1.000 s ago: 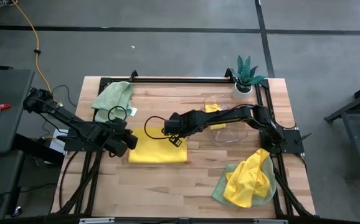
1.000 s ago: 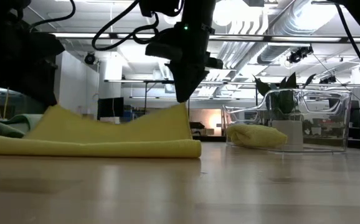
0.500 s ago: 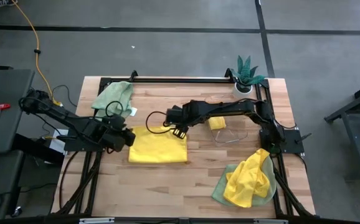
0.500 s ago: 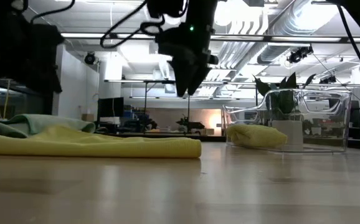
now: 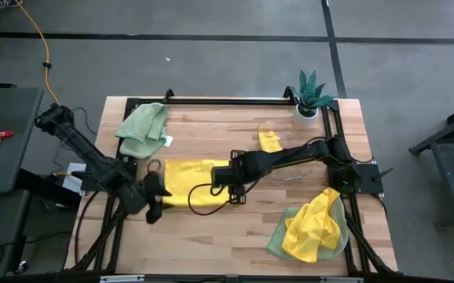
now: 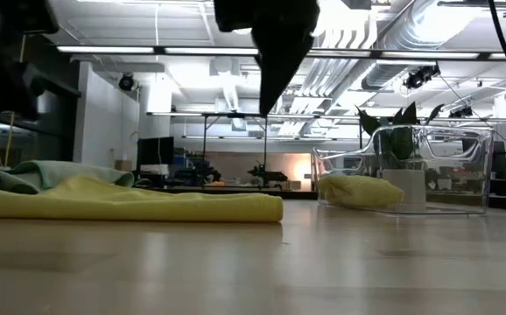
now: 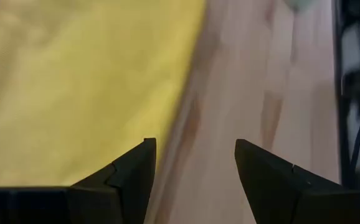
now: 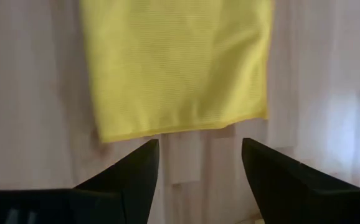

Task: Fold microfiber towels
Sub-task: Fold the top yellow microfiber towel

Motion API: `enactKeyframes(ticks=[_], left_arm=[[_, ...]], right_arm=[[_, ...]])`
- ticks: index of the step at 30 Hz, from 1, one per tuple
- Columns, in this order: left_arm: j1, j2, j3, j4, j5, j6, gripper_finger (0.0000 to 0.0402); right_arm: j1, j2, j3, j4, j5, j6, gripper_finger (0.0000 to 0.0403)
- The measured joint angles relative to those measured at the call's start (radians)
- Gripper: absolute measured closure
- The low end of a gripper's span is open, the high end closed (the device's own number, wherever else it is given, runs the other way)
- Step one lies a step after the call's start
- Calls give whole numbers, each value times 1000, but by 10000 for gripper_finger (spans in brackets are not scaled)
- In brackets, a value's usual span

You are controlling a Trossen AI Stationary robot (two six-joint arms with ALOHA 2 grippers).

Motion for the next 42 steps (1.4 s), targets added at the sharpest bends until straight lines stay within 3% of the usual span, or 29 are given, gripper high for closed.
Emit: enactKeyframes(ticks=[4, 11, 17, 26, 31, 34, 42], left_arm=[[-61, 105, 0, -6, 43, 52, 192], [-96, 239, 3, -5, 28, 126, 192], [-92, 329, 2, -20, 55, 232, 192], [-79, 438, 6, 5, 66, 194, 193], [-79, 427, 6, 20, 125, 184, 202], [-89, 403, 4, 14, 173, 161, 233], [-96, 378, 6, -28, 291, 168, 362]], right_arm=[[6, -65, -102, 67, -48, 18, 181], [46, -345, -522, 398, -105, 286, 181], [87, -481, -701, 544, -84, 451, 181], [105, -493, -729, 646, -74, 436, 181], [104, -493, -729, 702, -131, 392, 181], [103, -493, -729, 720, -133, 374, 181], [85, -492, -729, 726, -123, 389, 181]])
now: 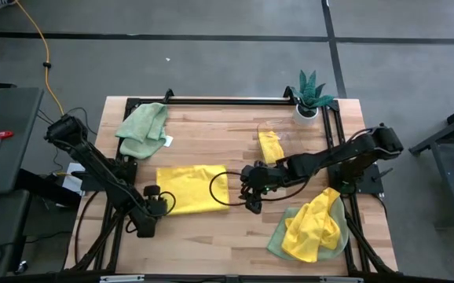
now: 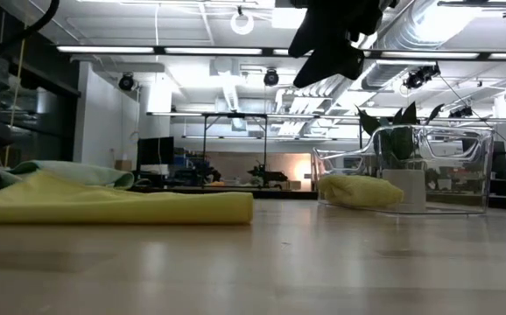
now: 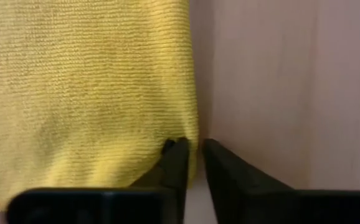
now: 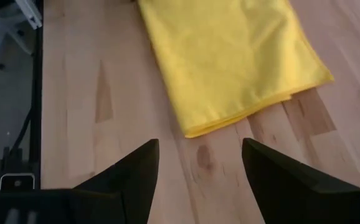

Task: Fold microfiber towels
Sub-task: Fold the top yellow microfiber towel

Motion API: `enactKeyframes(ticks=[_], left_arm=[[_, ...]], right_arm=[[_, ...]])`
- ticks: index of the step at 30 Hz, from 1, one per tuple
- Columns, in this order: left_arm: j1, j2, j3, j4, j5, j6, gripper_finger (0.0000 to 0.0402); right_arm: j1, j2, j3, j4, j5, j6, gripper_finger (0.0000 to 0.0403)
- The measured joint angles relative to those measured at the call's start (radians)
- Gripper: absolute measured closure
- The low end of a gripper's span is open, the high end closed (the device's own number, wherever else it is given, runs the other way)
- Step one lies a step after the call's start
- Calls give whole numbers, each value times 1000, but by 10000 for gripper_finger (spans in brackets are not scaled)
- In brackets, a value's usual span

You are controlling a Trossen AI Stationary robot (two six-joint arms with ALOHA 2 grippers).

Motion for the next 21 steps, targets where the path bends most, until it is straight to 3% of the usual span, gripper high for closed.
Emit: enactKeyframes(ticks=[4, 8, 17, 21], left_arm=[[-4, -21, -2, -20, 58, -2, 396], [-6, -75, -5, -31, 118, -21, 392], [-4, -234, -5, -73, 176, -59, 314], [10, -311, 2, -70, 140, -79, 273]], right_arm=[[-8, 0, 0, 7, 16, 22, 181], [-10, 0, 0, 20, 19, 24, 181], [-27, 0, 0, 39, 19, 12, 181], [-52, 1, 1, 43, -9, 40, 181]])
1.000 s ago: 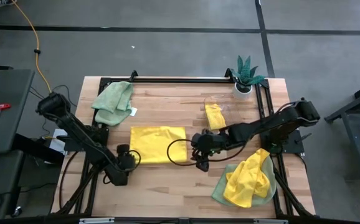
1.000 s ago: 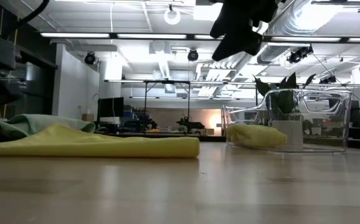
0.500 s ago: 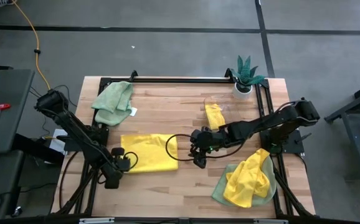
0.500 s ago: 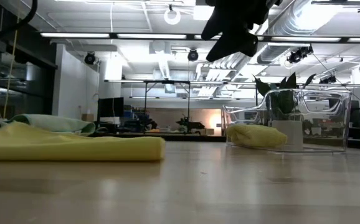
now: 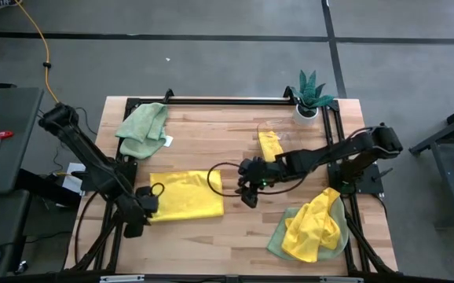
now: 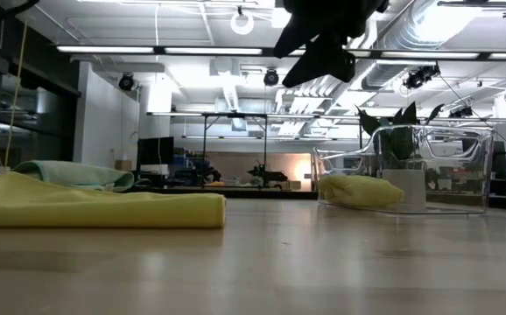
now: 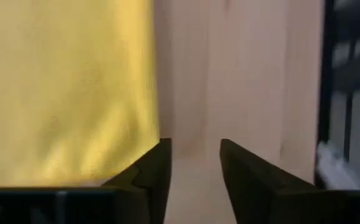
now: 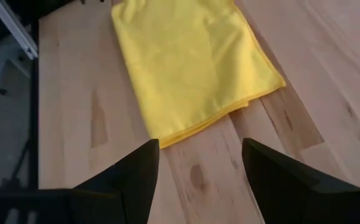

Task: Fold microfiber towels
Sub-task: Fold the top yellow microfiber towel

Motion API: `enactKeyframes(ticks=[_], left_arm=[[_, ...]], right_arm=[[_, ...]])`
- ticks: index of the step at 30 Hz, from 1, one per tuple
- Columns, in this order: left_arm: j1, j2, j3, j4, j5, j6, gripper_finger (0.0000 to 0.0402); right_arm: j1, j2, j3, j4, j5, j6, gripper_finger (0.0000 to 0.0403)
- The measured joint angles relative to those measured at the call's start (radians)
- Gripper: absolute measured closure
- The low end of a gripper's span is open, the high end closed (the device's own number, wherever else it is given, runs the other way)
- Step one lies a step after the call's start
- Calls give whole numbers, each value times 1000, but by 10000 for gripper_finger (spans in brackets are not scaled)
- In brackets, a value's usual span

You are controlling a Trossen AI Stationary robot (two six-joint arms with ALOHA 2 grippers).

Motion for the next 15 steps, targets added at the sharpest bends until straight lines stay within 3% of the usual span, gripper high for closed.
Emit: enactKeyframes(ticks=[5, 8, 12, 15], left_arm=[[103, -39, 36, 38, -205, 39, 250], [190, -11, 35, 69, -233, 101, 255], [271, 76, 34, 147, -257, 167, 295], [300, 151, 33, 211, -253, 195, 346]], right_arm=[[-56, 69, 2, 21, -134, 108, 181], [-94, 139, 2, 68, -211, 224, 184], [-148, 232, 2, 209, -318, 403, 200], [-182, 292, 5, 285, -331, 531, 211]])
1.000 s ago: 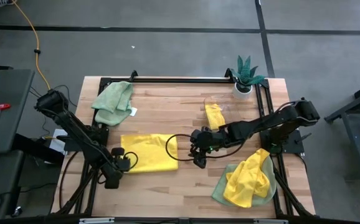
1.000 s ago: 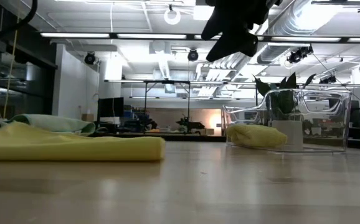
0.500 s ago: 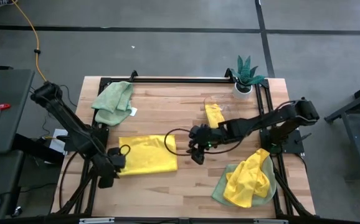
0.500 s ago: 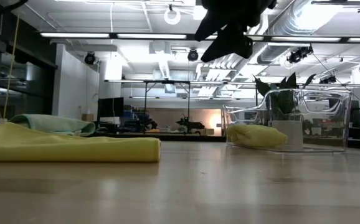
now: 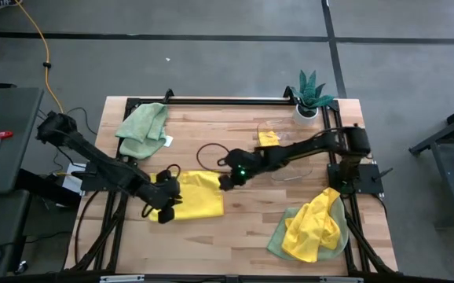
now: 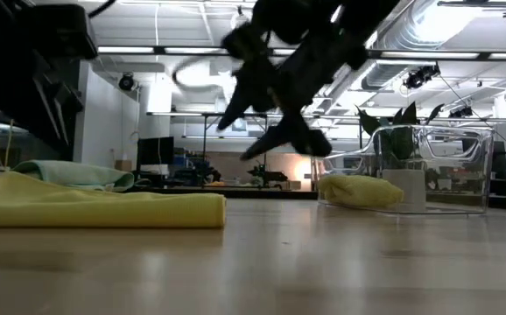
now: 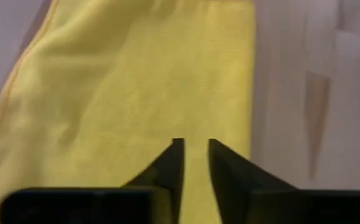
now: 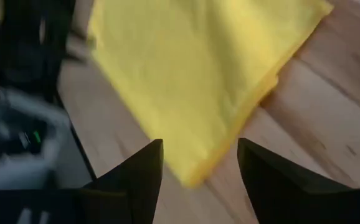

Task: Fold microfiber towels
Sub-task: Fold the top yellow microfiber towel

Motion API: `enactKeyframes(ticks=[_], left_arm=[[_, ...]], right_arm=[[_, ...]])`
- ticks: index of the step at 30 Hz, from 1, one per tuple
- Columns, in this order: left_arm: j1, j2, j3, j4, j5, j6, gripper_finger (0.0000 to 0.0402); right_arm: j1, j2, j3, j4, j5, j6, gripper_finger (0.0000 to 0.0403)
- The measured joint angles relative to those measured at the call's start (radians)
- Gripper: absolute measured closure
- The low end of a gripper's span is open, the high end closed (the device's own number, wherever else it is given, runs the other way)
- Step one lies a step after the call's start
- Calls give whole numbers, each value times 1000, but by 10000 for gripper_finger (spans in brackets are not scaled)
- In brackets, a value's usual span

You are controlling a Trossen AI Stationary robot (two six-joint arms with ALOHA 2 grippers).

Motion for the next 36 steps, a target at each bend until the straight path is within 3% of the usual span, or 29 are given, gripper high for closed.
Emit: enactKeyframes(ticks=[3, 18, 24, 36], left_arm=[[0, 76, 3, 70, 15, -10, 392], [-125, 324, 2, 169, -43, -120, 401], [-147, 339, 0, 197, -59, -127, 401], [-151, 341, -1, 199, -72, -126, 401]], right_arm=[[-18, 42, 0, 22, 4, 112, 217], [9, 153, 10, 75, 104, 346, 219], [19, 162, 14, 93, 175, 435, 220], [17, 199, 14, 230, 197, 569, 220]])
